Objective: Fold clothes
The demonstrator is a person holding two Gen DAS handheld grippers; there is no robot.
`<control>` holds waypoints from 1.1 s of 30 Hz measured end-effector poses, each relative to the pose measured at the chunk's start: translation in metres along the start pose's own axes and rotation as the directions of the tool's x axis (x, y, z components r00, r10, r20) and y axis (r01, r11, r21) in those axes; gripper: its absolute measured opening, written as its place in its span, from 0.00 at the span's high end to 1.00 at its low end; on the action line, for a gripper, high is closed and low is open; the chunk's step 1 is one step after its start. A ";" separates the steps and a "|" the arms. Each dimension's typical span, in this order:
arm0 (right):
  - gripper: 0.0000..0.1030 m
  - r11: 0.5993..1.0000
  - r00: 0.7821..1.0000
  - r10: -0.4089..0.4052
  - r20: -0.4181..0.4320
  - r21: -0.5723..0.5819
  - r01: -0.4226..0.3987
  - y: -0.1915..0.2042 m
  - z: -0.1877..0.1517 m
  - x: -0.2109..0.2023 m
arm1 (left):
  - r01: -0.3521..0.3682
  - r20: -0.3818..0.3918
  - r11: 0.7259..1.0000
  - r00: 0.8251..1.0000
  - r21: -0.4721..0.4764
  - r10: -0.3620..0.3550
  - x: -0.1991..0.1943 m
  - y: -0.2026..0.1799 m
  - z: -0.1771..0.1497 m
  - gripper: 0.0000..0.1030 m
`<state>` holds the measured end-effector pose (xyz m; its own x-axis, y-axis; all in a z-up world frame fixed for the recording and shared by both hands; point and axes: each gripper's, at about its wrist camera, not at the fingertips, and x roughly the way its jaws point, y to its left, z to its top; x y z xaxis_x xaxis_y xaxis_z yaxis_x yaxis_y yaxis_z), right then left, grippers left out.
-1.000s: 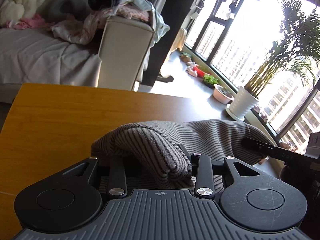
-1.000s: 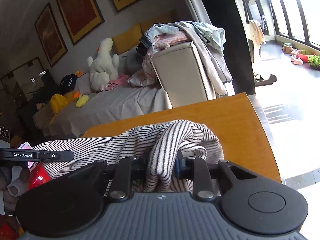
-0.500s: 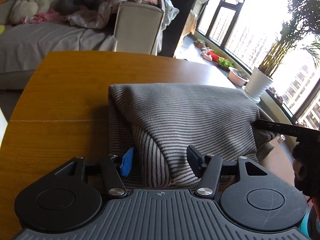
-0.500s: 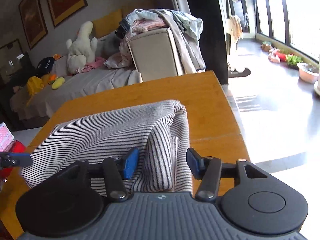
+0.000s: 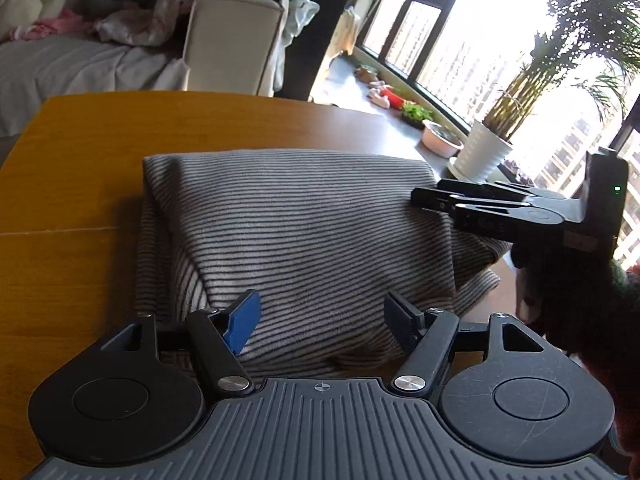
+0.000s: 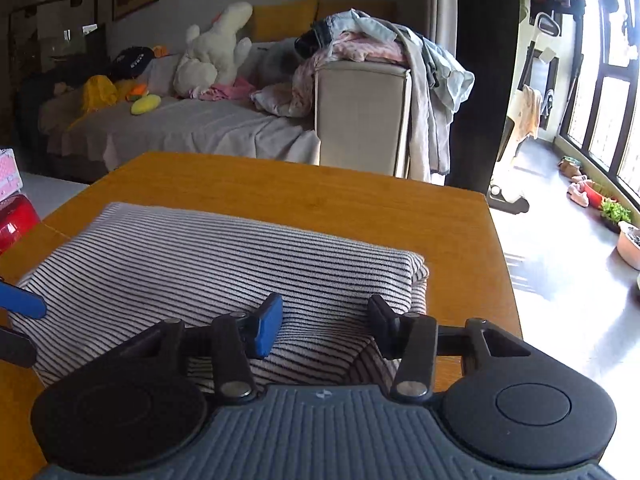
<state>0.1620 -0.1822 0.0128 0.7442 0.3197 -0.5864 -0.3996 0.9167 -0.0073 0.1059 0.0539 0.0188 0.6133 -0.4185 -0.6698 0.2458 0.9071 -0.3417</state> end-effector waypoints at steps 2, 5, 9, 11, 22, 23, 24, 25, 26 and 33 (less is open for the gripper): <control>0.54 1.000 1.000 0.002 0.014 0.000 -0.002 0.000 -0.005 -0.002 | 0.012 -0.010 1.000 1.000 0.000 -0.012 0.007 0.002 0.001 0.20; 0.54 1.000 1.000 -0.011 0.020 0.007 0.011 0.000 -0.013 -0.011 | 0.031 -0.015 0.999 0.999 0.009 -0.031 0.024 0.009 0.008 0.17; 0.54 0.999 1.000 -0.001 0.023 0.054 -0.001 0.000 -0.033 -0.036 | 0.039 0.006 0.999 0.999 -0.034 -0.039 0.044 0.028 0.040 0.18; 0.52 0.998 0.999 0.027 0.029 0.063 -0.029 0.006 -0.043 -0.049 | 0.042 0.019 0.997 0.999 -0.060 -0.041 0.056 0.038 0.056 0.18; 0.36 0.985 0.983 0.171 0.071 0.022 -0.173 0.045 -0.046 -0.096 | -0.062 0.082 0.995 0.995 0.081 0.055 0.057 0.009 0.067 0.16; 0.37 0.989 0.984 0.144 0.104 0.031 -0.148 0.038 -0.040 -0.100 | -0.054 0.094 0.995 0.995 0.087 0.045 0.047 0.006 0.063 0.16; 0.40 0.993 0.986 0.105 0.126 0.033 -0.110 0.033 -0.035 -0.101 | -0.046 0.107 0.995 0.994 0.094 0.036 0.037 0.003 0.059 0.16; 0.51 0.998 0.988 0.058 0.141 0.030 -0.063 0.027 -0.030 -0.099 | -0.039 0.121 0.994 0.992 0.100 0.027 0.025 -0.001 0.054 0.16; 0.60 0.999 0.990 0.023 0.141 0.026 -0.027 0.023 -0.027 -0.095 | -0.026 0.129 0.995 0.992 0.101 0.013 0.016 -0.005 0.050 0.16; 0.64 0.993 0.994 -0.109 0.015 -0.050 0.109 0.010 -0.049 -0.046 | 0.133 0.005 0.988 0.991 0.075 -0.134 0.005 -0.022 0.016 0.33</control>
<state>0.0979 -0.1997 0.0000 0.7912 0.2219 -0.5699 -0.3421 0.9330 -0.1116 0.1155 0.0328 0.0333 0.5787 -0.5363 -0.6144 0.3808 0.8439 -0.3779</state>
